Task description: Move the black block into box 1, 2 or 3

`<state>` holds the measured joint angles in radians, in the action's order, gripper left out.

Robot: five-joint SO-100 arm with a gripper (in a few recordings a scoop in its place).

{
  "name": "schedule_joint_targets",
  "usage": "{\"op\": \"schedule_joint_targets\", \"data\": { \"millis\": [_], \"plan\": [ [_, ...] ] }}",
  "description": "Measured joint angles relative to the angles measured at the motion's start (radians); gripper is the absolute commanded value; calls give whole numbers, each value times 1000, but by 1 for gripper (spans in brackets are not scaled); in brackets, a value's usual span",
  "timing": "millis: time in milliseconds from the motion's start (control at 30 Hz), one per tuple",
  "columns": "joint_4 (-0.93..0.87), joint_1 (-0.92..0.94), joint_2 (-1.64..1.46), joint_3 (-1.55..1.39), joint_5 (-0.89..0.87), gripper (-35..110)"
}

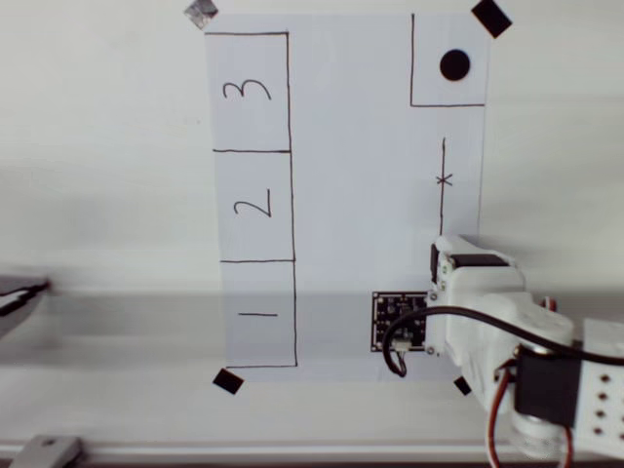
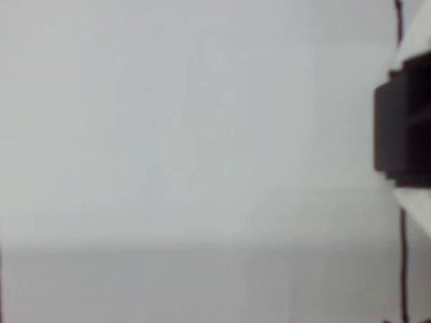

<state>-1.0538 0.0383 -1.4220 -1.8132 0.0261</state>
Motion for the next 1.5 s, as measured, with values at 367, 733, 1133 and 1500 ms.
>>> {"op": "schedule_joint_targets", "data": {
  "millis": [367,733,1133,1500],
  "plan": [
    [-44,-25,0,89,-52,0],
    [-75,-40,23,285,-109,0],
    [-75,-41,219,485,-141,0],
    [-75,-41,407,736,-144,0]
  ]
}}
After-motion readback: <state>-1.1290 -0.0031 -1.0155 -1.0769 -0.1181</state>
